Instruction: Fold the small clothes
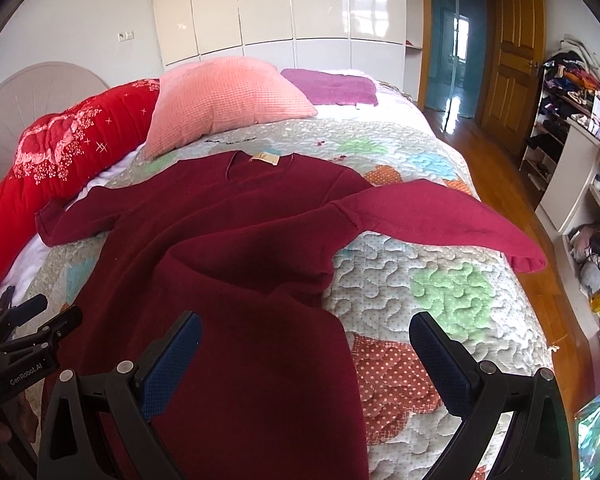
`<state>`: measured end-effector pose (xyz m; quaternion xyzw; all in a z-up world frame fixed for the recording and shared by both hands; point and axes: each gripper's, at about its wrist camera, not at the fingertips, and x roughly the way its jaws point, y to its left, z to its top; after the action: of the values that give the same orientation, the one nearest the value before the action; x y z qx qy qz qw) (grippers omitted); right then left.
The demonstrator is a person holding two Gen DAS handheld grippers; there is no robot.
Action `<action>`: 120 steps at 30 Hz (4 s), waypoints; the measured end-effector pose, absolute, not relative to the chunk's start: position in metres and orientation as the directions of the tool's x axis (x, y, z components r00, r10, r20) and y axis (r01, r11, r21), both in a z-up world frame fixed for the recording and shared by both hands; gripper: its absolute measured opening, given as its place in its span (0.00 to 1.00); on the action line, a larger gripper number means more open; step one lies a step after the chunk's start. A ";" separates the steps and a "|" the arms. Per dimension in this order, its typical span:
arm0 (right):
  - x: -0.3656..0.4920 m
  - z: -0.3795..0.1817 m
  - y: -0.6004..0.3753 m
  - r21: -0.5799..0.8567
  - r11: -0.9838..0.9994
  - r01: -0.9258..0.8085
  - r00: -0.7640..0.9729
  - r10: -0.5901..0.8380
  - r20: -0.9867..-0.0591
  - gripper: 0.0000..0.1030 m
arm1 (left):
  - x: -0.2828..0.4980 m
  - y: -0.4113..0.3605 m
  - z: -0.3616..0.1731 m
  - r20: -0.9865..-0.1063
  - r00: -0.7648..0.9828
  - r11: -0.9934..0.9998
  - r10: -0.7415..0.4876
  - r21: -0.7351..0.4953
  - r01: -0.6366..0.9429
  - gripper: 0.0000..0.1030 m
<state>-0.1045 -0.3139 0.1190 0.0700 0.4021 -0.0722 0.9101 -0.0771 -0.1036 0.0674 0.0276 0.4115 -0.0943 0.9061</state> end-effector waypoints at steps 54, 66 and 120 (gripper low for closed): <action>0.002 0.065 -0.223 0.131 0.991 -0.018 0.595 0.116 -0.795 0.84 | 0.075 0.122 0.052 -0.796 0.596 0.927 0.104 -0.139 -0.348 0.79; 0.028 0.058 -0.209 0.145 0.988 -0.059 0.587 0.152 -0.796 0.84 | 0.165 0.196 0.020 -0.804 0.540 0.872 0.251 -0.054 -0.486 0.79; 0.131 0.046 -0.292 0.279 0.958 0.069 0.527 0.202 -0.826 0.21 | 0.070 -0.014 0.075 -0.684 0.700 0.979 -0.204 -0.133 0.156 0.66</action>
<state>0.1314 -0.2924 0.0459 0.1401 0.4849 0.0385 0.8624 0.0703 -0.0136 0.0752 -0.0322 0.3748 -0.0978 0.9214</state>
